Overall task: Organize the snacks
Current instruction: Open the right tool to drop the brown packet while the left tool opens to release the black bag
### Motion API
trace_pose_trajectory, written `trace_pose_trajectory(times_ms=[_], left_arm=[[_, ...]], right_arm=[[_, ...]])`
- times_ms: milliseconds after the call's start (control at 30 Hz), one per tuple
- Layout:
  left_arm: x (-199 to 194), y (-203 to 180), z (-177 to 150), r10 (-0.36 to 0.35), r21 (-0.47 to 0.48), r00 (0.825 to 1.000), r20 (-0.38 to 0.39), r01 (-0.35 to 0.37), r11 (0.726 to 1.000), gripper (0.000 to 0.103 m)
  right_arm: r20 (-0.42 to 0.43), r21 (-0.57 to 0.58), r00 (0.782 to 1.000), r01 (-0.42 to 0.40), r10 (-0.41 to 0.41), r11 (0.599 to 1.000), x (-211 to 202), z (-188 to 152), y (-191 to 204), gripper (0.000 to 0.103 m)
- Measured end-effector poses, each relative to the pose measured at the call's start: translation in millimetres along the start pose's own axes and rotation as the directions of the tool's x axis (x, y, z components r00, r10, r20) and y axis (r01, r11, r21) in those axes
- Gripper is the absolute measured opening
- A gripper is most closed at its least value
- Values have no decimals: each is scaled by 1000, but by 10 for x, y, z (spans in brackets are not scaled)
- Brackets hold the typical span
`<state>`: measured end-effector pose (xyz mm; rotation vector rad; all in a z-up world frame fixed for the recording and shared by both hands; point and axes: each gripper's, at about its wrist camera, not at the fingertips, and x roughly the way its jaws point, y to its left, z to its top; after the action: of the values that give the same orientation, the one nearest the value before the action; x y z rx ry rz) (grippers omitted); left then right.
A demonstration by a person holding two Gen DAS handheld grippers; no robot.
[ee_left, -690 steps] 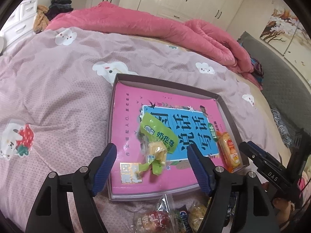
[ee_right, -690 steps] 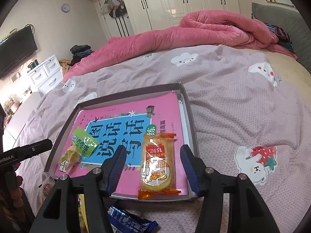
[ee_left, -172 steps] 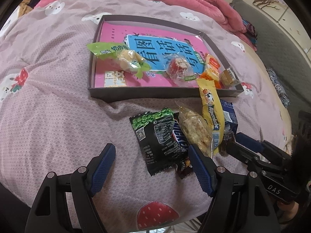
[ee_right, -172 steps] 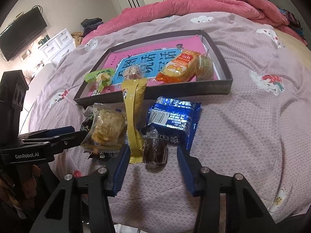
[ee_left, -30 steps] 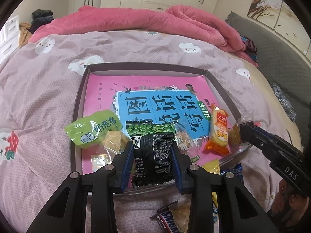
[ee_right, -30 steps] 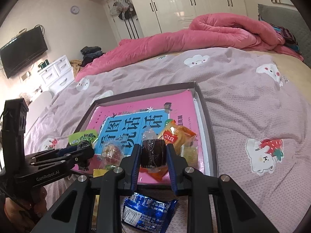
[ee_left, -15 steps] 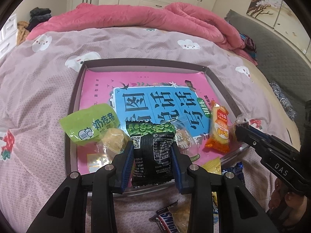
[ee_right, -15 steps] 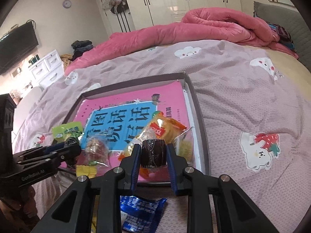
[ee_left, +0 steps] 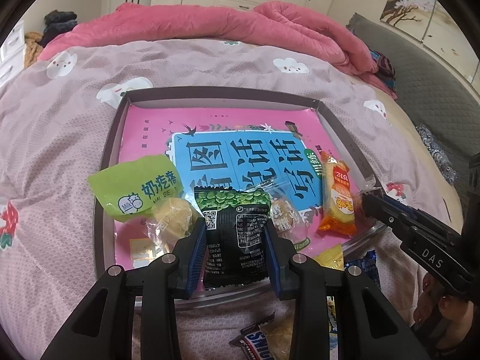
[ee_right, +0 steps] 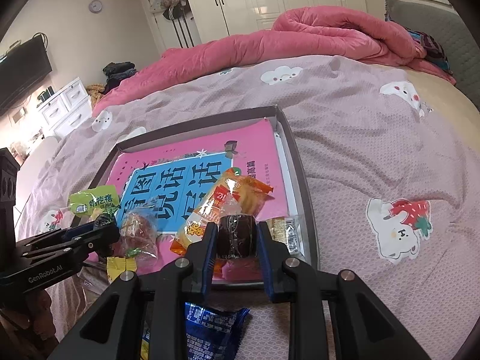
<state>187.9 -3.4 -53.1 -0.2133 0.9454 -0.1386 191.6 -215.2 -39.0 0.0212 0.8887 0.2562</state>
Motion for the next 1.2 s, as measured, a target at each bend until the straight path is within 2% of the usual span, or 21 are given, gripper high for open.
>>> trace_pose_trajectory(times_ms=[1200], left_arm=[[32,120,34,20,-31,1000,9,-20,999,38]], right_arm=[[28,10,999,-21,20,1000,-81,0,1,27]])
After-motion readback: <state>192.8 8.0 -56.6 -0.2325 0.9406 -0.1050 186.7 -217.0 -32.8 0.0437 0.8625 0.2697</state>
